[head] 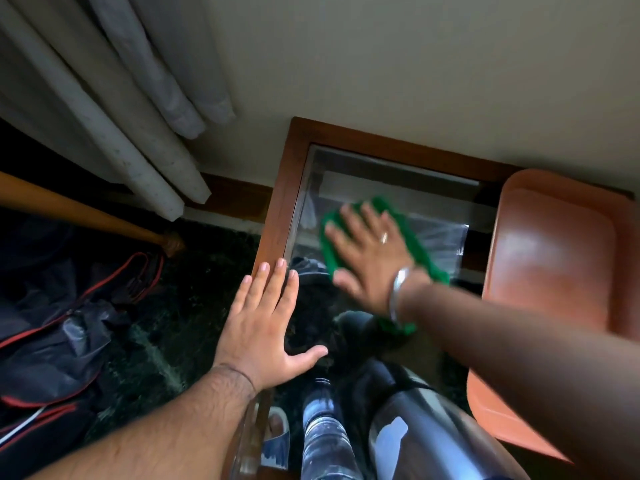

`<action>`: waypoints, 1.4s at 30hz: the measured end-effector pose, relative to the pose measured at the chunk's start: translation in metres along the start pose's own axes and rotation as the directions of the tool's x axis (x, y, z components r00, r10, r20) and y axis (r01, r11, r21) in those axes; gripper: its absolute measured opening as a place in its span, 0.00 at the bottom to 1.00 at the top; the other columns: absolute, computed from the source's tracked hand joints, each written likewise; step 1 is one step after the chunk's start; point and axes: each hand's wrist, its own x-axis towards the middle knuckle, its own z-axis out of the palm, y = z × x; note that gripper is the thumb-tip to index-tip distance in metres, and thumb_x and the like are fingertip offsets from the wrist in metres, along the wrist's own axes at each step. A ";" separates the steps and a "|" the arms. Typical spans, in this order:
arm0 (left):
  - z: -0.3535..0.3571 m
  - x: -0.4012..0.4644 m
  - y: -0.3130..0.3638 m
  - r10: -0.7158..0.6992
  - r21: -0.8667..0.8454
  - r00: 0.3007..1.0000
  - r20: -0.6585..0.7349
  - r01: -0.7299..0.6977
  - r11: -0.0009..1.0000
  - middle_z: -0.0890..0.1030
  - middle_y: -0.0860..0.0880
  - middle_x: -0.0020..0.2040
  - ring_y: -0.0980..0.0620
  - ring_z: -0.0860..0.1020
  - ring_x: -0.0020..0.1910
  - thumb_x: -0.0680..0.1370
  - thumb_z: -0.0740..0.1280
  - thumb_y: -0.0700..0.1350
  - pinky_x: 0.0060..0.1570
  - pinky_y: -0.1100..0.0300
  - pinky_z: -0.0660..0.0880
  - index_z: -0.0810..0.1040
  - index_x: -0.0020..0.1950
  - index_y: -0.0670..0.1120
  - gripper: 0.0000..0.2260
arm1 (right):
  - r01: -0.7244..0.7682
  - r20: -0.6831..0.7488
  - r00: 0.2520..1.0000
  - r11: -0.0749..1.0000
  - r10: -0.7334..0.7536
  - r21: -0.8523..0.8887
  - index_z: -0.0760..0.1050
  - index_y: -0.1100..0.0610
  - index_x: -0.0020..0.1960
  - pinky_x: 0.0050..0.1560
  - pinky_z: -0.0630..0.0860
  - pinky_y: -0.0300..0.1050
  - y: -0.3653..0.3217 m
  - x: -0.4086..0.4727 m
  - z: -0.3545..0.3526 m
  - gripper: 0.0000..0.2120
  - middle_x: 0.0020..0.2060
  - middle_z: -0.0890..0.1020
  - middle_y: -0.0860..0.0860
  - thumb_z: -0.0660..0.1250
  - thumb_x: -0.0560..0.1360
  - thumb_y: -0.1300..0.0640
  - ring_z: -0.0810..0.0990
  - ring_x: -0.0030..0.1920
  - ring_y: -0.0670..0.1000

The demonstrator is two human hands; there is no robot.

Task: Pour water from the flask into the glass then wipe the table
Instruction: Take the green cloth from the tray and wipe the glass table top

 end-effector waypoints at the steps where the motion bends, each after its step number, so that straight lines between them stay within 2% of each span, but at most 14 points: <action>1: -0.001 0.001 0.000 0.002 -0.001 1.000 0.001 -0.002 1.000 0.58 0.39 0.81 0.38 0.56 0.80 0.67 0.62 0.76 0.77 0.40 0.52 0.59 0.80 0.41 0.53 | 0.155 0.019 0.988 0.987 -0.156 0.037 0.56 0.49 0.78 0.72 0.52 0.63 -0.010 -0.029 0.006 0.35 0.77 0.60 0.58 0.52 0.74 0.35 0.57 0.76 0.65; 4: -0.001 0.000 0.001 -0.003 0.008 1.000 0.028 0.003 1.000 0.57 0.39 0.82 0.38 0.55 0.81 0.67 0.61 0.77 0.78 0.40 0.51 0.58 0.81 0.41 0.54 | 0.281 0.109 0.954 0.960 -0.279 -0.002 0.57 0.46 0.77 0.72 0.54 0.63 0.024 -0.052 0.007 0.33 0.77 0.61 0.56 0.54 0.75 0.35 0.58 0.76 0.64; 8: 0.002 0.002 -0.001 0.008 0.041 1.000 0.010 -0.009 0.999 0.56 0.38 0.82 0.37 0.53 0.81 0.68 0.58 0.78 0.78 0.41 0.50 0.56 0.81 0.41 0.53 | -0.292 0.047 0.956 0.951 0.288 0.102 0.50 0.45 0.78 0.75 0.47 0.60 0.054 0.043 -0.018 0.31 0.80 0.50 0.54 0.50 0.78 0.39 0.47 0.78 0.62; 10: 0.002 0.002 -0.004 -0.001 0.045 1.000 -0.022 0.002 0.999 0.57 0.38 0.81 0.37 0.55 0.80 0.68 0.59 0.77 0.78 0.41 0.50 0.56 0.81 0.41 0.54 | -0.365 0.040 0.931 0.926 0.363 0.101 0.48 0.47 0.79 0.75 0.46 0.60 0.022 0.071 -0.020 0.32 0.80 0.47 0.54 0.50 0.78 0.39 0.45 0.78 0.63; 16: 0.006 0.001 0.001 0.011 0.020 0.998 -0.058 -0.010 1.000 0.59 0.37 0.81 0.36 0.56 0.80 0.67 0.61 0.75 0.78 0.41 0.52 0.59 0.80 0.40 0.53 | 0.233 0.101 0.964 0.965 -0.245 0.120 0.52 0.46 0.78 0.74 0.45 0.60 -0.004 -0.059 0.008 0.39 0.79 0.52 0.54 0.57 0.71 0.36 0.50 0.78 0.62; 18: 0.006 0.001 0.000 0.007 0.026 0.999 -0.046 -0.006 1.000 0.59 0.37 0.81 0.36 0.56 0.80 0.67 0.60 0.76 0.78 0.40 0.53 0.58 0.80 0.40 0.53 | 0.091 0.126 0.987 0.994 -0.098 0.061 0.48 0.46 0.79 0.75 0.46 0.64 0.040 -0.045 0.005 0.40 0.80 0.49 0.55 0.57 0.71 0.35 0.47 0.78 0.63; 21: 0.004 0.002 0.000 0.007 0.040 1.000 -0.024 -0.006 0.999 0.58 0.37 0.81 0.37 0.55 0.80 0.68 0.59 0.76 0.78 0.40 0.52 0.57 0.80 0.40 0.53 | -0.405 0.148 0.911 0.905 0.386 0.130 0.43 0.46 0.79 0.75 0.45 0.64 0.081 0.026 -0.017 0.38 0.79 0.42 0.55 0.54 0.75 0.35 0.42 0.78 0.64; 23: 0.004 0.001 0.000 0.009 0.040 1.000 -0.025 -0.008 0.999 0.58 0.38 0.81 0.37 0.55 0.80 0.68 0.58 0.77 0.78 0.41 0.51 0.57 0.80 0.40 0.53 | -0.468 0.122 0.882 0.876 0.455 0.117 0.42 0.48 0.79 0.75 0.44 0.64 0.064 0.056 -0.023 0.38 0.79 0.42 0.57 0.52 0.75 0.35 0.42 0.77 0.65; 26: 0.004 0.000 0.000 0.008 0.025 0.999 -0.032 -0.008 1.000 0.59 0.38 0.81 0.37 0.55 0.80 0.67 0.60 0.76 0.79 0.41 0.50 0.59 0.80 0.40 0.53 | -0.111 0.078 0.992 0.990 0.104 0.085 0.43 0.48 0.79 0.74 0.40 0.64 0.004 0.017 -0.005 0.41 0.79 0.44 0.56 0.52 0.72 0.34 0.42 0.77 0.64; 29: 0.003 0.000 0.001 0.004 0.022 1.000 -0.021 -0.004 1.000 0.59 0.38 0.81 0.37 0.55 0.80 0.67 0.61 0.76 0.78 0.41 0.51 0.59 0.80 0.40 0.53 | 0.132 0.118 0.982 0.982 -0.148 0.136 0.46 0.45 0.79 0.73 0.40 0.60 0.008 -0.053 0.005 0.45 0.80 0.47 0.53 0.58 0.67 0.33 0.45 0.78 0.61; 34: 0.004 0.001 -0.002 0.010 0.024 1.000 -0.014 -0.010 1.000 0.57 0.39 0.82 0.38 0.52 0.81 0.68 0.60 0.77 0.79 0.41 0.50 0.56 0.81 0.41 0.53 | -0.367 0.155 0.926 0.919 0.345 0.147 0.47 0.43 0.78 0.74 0.46 0.62 0.091 0.011 -0.016 0.44 0.80 0.46 0.52 0.58 0.66 0.34 0.45 0.78 0.63; 36: 0.005 0.001 -0.002 0.014 0.031 1.000 -0.012 -0.014 0.999 0.57 0.39 0.82 0.39 0.52 0.81 0.68 0.60 0.77 0.79 0.41 0.50 0.56 0.81 0.41 0.53 | -0.394 0.120 0.917 0.913 0.381 0.109 0.45 0.44 0.78 0.74 0.45 0.62 0.069 0.043 -0.021 0.41 0.80 0.46 0.53 0.56 0.70 0.35 0.44 0.78 0.63; 39: 0.005 0.001 -0.002 0.008 0.015 1.000 -0.021 -0.008 1.000 0.57 0.39 0.82 0.38 0.53 0.81 0.67 0.60 0.76 0.78 0.41 0.51 0.57 0.81 0.41 0.53 | -0.049 0.067 0.997 0.994 0.043 0.093 0.46 0.46 0.78 0.74 0.42 0.63 -0.002 0.020 -0.008 0.39 0.80 0.47 0.54 0.56 0.72 0.38 0.44 0.78 0.63; 42: 0.005 0.001 -0.001 0.017 0.009 0.999 -0.032 -0.017 1.000 0.57 0.39 0.82 0.38 0.53 0.81 0.67 0.61 0.76 0.78 0.41 0.51 0.58 0.80 0.40 0.53 | 0.275 0.173 0.935 0.941 -0.309 0.195 0.46 0.43 0.78 0.71 0.35 0.59 -0.018 -0.043 0.005 0.40 0.80 0.45 0.51 0.62 0.72 0.39 0.41 0.78 0.59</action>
